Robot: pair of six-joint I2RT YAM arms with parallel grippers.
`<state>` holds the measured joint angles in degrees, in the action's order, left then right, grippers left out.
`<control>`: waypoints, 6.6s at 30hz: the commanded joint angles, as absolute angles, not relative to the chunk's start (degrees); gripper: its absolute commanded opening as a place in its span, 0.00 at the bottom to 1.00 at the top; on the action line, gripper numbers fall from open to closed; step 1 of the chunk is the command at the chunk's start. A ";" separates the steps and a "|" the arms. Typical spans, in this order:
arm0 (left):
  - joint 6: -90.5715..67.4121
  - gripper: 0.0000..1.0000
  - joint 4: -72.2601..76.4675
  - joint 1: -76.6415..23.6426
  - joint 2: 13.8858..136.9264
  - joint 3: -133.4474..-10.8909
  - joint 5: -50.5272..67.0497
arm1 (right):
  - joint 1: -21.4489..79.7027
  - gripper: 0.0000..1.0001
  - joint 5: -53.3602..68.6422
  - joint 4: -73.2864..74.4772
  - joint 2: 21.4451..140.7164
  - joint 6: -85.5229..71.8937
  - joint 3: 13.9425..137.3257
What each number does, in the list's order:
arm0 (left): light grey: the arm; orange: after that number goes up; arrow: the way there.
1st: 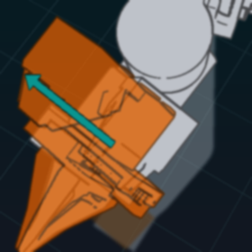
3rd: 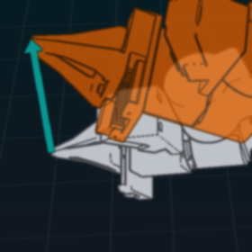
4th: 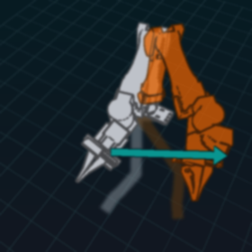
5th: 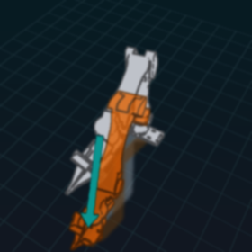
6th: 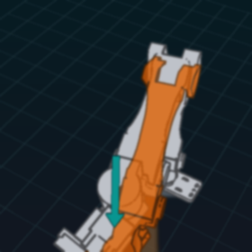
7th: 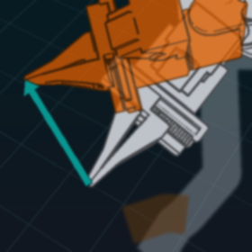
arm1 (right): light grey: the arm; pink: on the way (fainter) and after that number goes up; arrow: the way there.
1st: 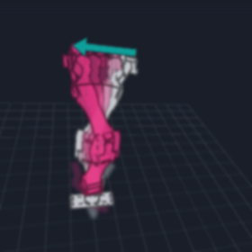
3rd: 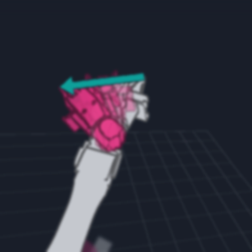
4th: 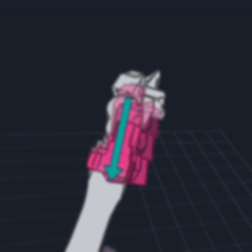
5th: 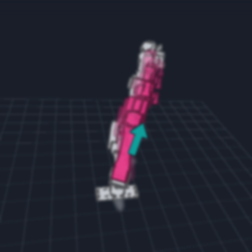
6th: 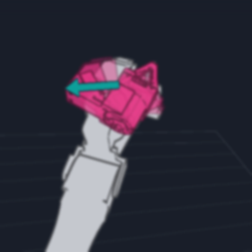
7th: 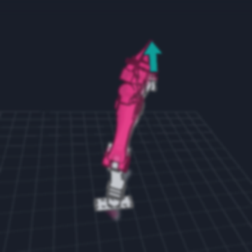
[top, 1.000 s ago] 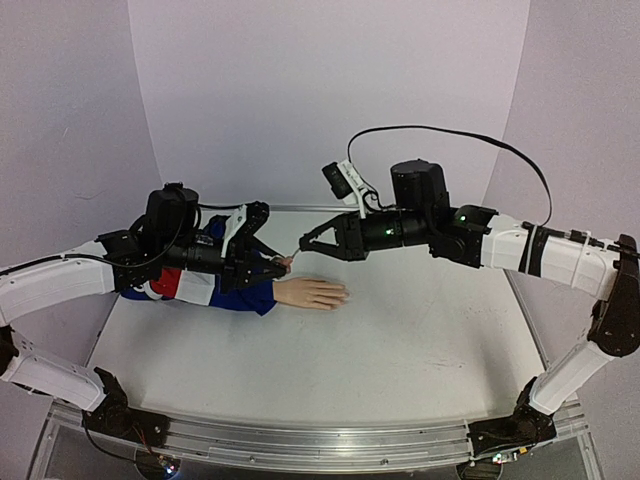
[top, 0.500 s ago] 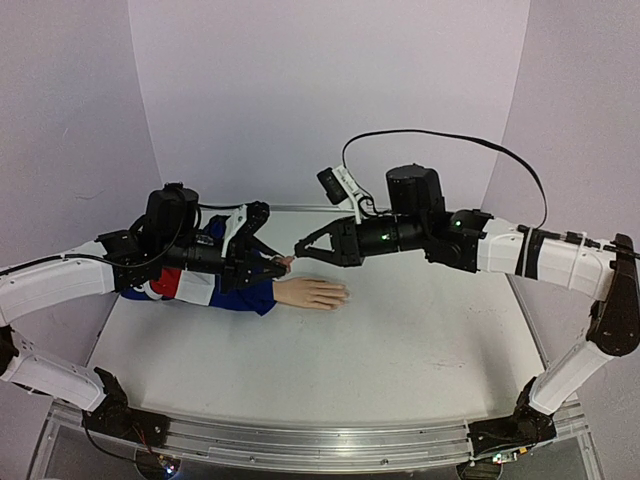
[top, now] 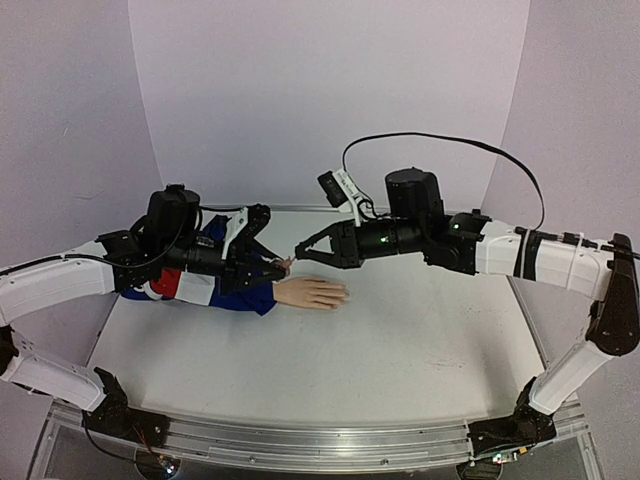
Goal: Paint the nails
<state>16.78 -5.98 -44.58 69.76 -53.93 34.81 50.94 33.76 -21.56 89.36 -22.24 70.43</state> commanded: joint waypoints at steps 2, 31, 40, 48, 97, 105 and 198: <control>17.58 0.00 -4.08 -44.82 69.27 -55.61 35.21 | 51.54 0.00 34.38 -24.87 90.75 -22.72 71.83; 9.65 0.00 -1.02 -44.82 67.68 -57.99 43.68 | 51.48 0.00 56.94 -31.42 94.48 -13.38 68.39; -1.32 0.00 8.54 -46.28 66.91 -58.21 36.55 | 51.42 0.00 54.19 -18.77 95.94 -4.17 74.34; 14.19 0.00 20.78 -50.70 69.93 -56.56 15.97 | 51.61 0.00 37.53 -18.17 98.13 -20.53 78.92; -16.08 0.00 22.06 -44.38 74.74 -56.90 52.49 | 43.80 0.66 65.33 -27.56 91.82 -18.71 81.27; -16.66 0.00 22.49 -44.38 75.36 -57.96 53.52 | 44.37 0.49 63.99 -28.07 92.41 -18.59 81.34; -26.47 0.00 43.05 -43.68 78.84 -55.20 47.09 | 47.00 0.03 57.20 -34.86 90.91 -19.93 75.42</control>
<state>-28.49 40.95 -44.36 81.38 -53.25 56.53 45.67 58.57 -31.79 90.32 -19.81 76.42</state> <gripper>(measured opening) 0.215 0.130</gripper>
